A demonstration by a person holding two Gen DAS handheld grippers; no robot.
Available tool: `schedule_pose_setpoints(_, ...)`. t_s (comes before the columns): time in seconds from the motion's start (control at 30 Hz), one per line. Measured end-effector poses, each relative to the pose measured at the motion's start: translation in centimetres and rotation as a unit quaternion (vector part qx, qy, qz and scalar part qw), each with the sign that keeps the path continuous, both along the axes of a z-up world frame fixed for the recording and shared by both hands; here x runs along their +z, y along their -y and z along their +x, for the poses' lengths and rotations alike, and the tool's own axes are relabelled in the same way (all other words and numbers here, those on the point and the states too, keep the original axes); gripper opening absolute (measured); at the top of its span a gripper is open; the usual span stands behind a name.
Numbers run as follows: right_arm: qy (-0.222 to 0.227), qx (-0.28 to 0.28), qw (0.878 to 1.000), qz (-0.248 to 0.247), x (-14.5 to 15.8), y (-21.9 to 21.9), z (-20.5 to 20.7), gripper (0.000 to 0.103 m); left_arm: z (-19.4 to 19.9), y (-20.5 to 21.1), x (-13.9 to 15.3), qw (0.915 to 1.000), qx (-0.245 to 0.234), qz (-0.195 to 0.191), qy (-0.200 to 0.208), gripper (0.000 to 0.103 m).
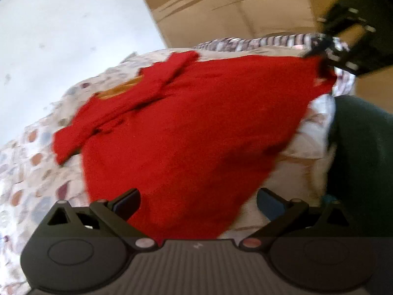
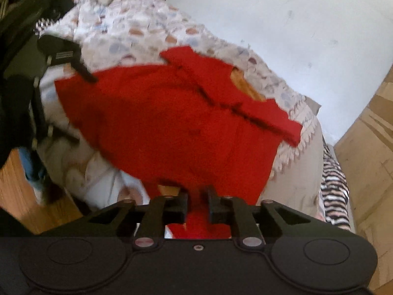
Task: Fold small clothes
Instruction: 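Close the right tool on the sweater side edge and lift it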
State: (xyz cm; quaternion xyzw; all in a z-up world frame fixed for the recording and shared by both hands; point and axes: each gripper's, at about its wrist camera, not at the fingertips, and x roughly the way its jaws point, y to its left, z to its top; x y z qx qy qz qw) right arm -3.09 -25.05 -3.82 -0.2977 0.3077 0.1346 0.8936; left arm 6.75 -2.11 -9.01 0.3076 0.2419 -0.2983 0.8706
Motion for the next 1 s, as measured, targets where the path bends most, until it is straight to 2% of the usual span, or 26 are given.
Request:
schedule_pose_setpoints(0.03,-0.002,0.0,1.0,-0.004,-0.3,0.0,-0.2,0.025,0.4,-0.2,0.2,0.9999,0.012,0.001,0.008,0.103)
schedule_pose_setpoints(0.1,-0.001,0.004,1.0,-0.018,-1.0,-0.4,-0.9,0.046,1.3,-0.7,1.0,0.9995,0.028,-0.009,0.009,0.1)
schedule_pose_setpoints(0.2,0.007,0.026,0.998,-0.048,-1.6,-1.1,-2.0,0.051,3.0,-1.4,3.2,0.9984,0.031,-0.048,-0.005,0.1)
schedule_pose_setpoints(0.27,0.01,0.039,0.996,-0.081,-2.3,-1.7,-2.4,0.052,4.2,-1.3,4.5,0.9979,0.033,-0.056,0.002,0.1)
schedule_pose_setpoints(0.4,0.016,0.047,0.99,-0.132,-3.7,-2.3,-2.2,0.052,7.9,0.1,6.2,0.9972,0.064,-0.03,0.023,0.099)
schedule_pose_setpoints(0.5,0.019,0.048,0.985,-0.165,-4.5,-2.4,-2.0,0.052,10.3,0.7,6.6,0.9958,0.08,-0.042,0.011,0.093)
schedule_pose_setpoints(0.57,0.023,0.049,0.982,-0.183,-4.7,-2.4,-2.2,0.05,10.9,0.5,7.1,0.9944,0.083,-0.065,-0.004,0.093)
schedule_pose_setpoints(0.63,0.026,0.054,0.975,-0.215,-5.2,-2.4,-2.5,0.045,10.6,0.0,7.6,0.9932,0.072,-0.09,-0.013,0.098)
schedule_pose_setpoints(0.7,0.038,0.045,0.97,-0.238,-5.5,-2.1,-2.8,0.022,10.1,-0.6,7.7,0.9923,0.069,-0.103,-0.012,0.099)
schedule_pose_setpoints(0.8,0.049,0.024,0.978,-0.203,-4.6,-1.3,-2.6,0.005,9.2,-1.4,7.4,0.9913,0.056,-0.117,-0.023,0.1)
schedule_pose_setpoints(0.9,0.071,0.001,0.988,-0.135,-1.8,-0.9,-2.0,0.004,7.8,-2.3,7.2,0.9899,0.04,-0.134,-0.026,0.102)
schedule_pose_setpoints(1.0,0.105,-0.013,0.993,-0.053,3.1,-0.7,-0.7,0.003,5.8,-3.2,7.4,0.9865,0.008,-0.161,-0.03,0.103)
